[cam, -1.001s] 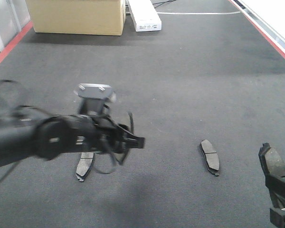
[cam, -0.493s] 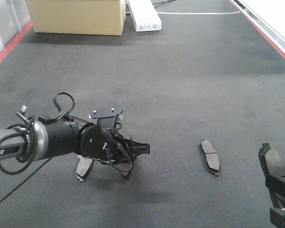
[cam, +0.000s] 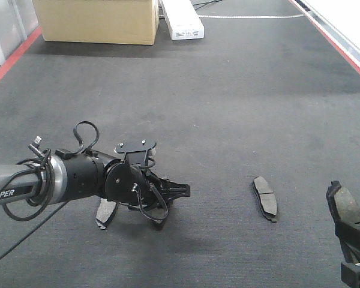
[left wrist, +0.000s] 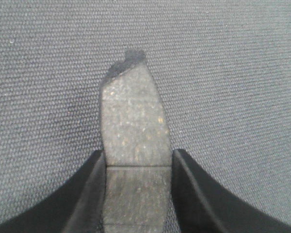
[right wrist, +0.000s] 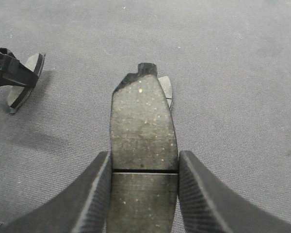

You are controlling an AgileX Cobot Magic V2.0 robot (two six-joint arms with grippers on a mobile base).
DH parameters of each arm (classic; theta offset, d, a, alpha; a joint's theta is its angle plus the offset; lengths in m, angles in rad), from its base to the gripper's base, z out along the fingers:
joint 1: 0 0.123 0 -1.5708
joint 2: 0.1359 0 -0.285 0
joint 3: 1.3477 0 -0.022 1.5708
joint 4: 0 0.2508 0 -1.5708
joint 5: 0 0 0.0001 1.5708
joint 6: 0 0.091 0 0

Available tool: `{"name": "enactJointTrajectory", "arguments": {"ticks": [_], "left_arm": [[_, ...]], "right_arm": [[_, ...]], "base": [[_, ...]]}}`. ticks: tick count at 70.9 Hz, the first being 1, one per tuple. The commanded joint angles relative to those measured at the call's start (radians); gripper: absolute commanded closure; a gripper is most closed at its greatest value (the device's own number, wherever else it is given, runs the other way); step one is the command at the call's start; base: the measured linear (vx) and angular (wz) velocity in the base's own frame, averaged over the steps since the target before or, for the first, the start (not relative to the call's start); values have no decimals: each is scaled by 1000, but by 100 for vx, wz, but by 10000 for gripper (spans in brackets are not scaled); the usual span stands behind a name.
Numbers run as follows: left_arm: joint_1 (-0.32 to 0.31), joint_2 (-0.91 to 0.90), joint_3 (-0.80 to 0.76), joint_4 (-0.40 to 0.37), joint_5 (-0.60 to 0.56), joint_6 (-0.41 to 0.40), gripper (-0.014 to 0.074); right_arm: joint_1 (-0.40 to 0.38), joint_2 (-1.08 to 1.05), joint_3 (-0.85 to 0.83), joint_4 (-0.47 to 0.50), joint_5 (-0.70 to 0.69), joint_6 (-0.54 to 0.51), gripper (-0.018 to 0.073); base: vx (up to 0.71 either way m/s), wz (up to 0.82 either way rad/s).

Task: Move and align brake pads A on conveyor
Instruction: 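Lower the left gripper's pad onto the belt beside the placed pads and open, then raise the open left gripper away from the placed pad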

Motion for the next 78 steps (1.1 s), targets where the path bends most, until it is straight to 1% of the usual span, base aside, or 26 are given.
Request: {"name": "enactJointTrajectory", "arguments": {"ticks": [1,12,16,20,24,30,36,41,46,57,71,78], "left_arm": [[2,-46,-32,-10,-54,-7,230],[2,-50,-32,-10,-52,-7,159],[2,-64,-32,-9,-53,-6,142],[2,-90,-32,8,-64,-3,138],[2,-131,-32,53,-76,-3,140],[2,-196,-31,141,-70,-2,150],[-1,-263,-31,249,-29,-2,163],[-1,-321,-13,299,2,-2,181],[-1,-387,32,333,5,-2,207],[-1,-565,192,362,-7,-2,307],[-1,-798,387,367,-3,14,492],[-1,-902,459,365,-1,14,583]], "right_arm": [[-5,0,-30,-4,-83,-7,517],[-5,0,-30,-4,-83,-7,517],[-5,0,-30,-4,-83,-7,517],[-5,0,-30,-4,-83,-7,517],[-5,0,-30,-4,-83,-7,517],[-5,0,-30,-4,-83,-7,517],[-5,0,-30,-4,-83,-7,517],[-5,0,-30,-4,-83,-7,517],[-5,0,-30,-4,-83,-7,517],[-5,0,-30,-4,-83,-7,517],[-5,0,-30,-4,-83,-7,517],[-5,0,-30,-4,-83,-7,517]], "base": [[0,0],[0,0],[0,0],[0,0],[0,0],[0,0],[0,0],[0,0],[0,0],[0,0],[0,0],[0,0]]}}
